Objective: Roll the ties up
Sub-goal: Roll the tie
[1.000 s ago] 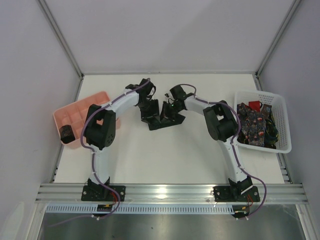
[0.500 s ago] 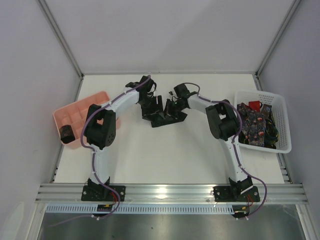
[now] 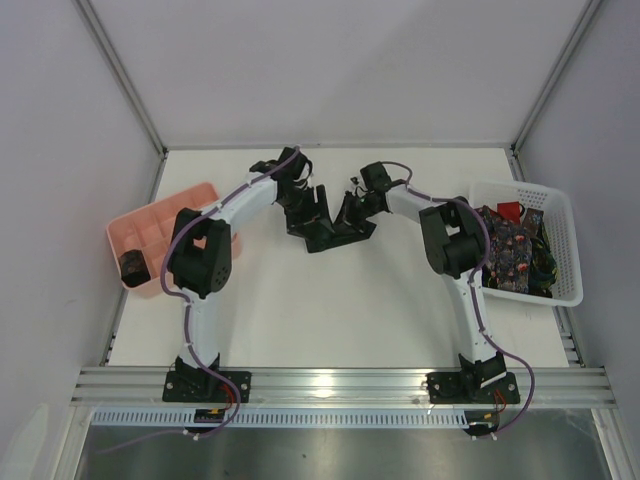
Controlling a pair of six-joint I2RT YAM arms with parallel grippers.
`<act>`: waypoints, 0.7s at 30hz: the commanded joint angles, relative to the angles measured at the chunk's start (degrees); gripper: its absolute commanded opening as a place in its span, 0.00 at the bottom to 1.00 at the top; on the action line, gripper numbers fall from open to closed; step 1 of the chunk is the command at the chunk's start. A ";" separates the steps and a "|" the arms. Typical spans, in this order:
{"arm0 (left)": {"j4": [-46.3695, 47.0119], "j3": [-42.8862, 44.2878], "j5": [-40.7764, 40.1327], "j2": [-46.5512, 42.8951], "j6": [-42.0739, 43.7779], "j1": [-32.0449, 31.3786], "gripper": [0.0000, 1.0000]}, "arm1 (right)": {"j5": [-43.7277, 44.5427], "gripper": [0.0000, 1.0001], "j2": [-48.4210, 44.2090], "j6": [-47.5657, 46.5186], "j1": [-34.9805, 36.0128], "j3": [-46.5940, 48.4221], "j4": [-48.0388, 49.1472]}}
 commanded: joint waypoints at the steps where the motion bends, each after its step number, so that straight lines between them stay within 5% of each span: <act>1: 1.23 3.91 2.15 0.97 -2.06 0.80 0.73 | 0.01 0.00 -0.58 1.00 -0.81 0.84 1.22; 21: 15.10 4.01 12.16 6.51 -6.89 -0.25 0.73 | 3.79 0.00 -8.58 -1.45 -7.66 -6.54 -0.44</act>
